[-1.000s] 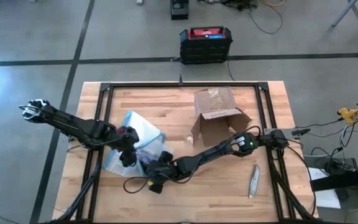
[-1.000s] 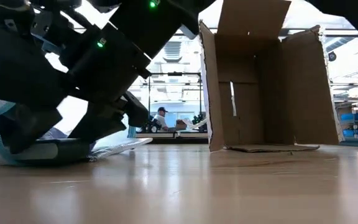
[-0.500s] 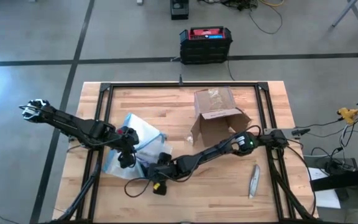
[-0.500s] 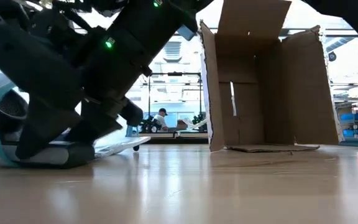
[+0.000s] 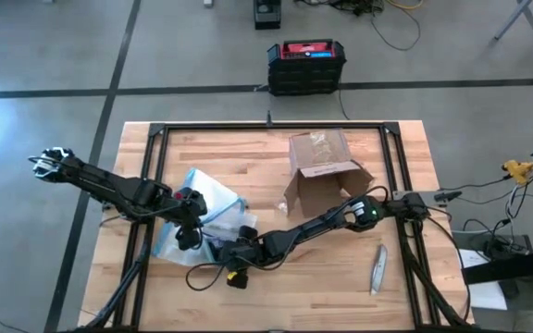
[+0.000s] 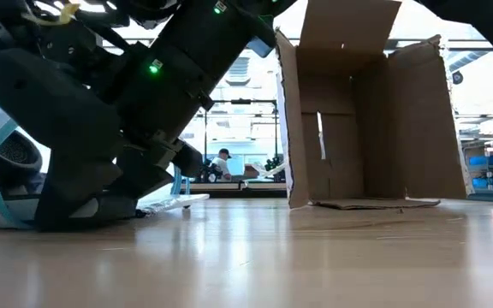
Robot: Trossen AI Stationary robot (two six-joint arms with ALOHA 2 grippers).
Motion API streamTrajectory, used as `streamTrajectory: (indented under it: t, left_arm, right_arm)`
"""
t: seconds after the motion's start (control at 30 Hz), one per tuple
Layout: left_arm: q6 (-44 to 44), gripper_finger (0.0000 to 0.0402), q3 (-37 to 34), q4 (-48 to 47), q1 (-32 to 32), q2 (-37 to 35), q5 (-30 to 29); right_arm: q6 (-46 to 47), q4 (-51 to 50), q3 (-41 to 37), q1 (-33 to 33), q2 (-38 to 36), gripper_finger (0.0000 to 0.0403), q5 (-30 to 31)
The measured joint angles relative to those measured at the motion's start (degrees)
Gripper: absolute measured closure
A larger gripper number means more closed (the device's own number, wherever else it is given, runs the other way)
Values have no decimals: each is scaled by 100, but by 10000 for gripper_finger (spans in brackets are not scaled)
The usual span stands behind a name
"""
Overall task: Pack items into zip bag
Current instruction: Adjust the items inside the blue transparent zip bag to fit in
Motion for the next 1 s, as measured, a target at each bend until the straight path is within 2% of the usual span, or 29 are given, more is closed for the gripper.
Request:
streamTrajectory:
  t: [0.17,0.43,0.53,0.63,0.83,1.0]
  left_arm:
    - [52,401,0,10,0,0,22]
    - [135,401,0,30,-113,0,539]
    - [125,401,0,-5,-196,0,566]
    - [45,401,0,45,-214,2,565]
    - [26,401,-4,534,-212,17,280]
    - [106,401,-4,969,-205,155,-133]
  right_arm:
    - [186,41,-18,-13,-85,233,25]
    - [348,-271,-46,-157,-325,233,519]
    - [804,-433,-46,-227,-554,233,551]
    - [1741,-765,-14,-335,-674,233,603]
    - [2829,-943,-34,-603,-581,233,559]
    - [3123,-258,-88,-797,-414,233,610]
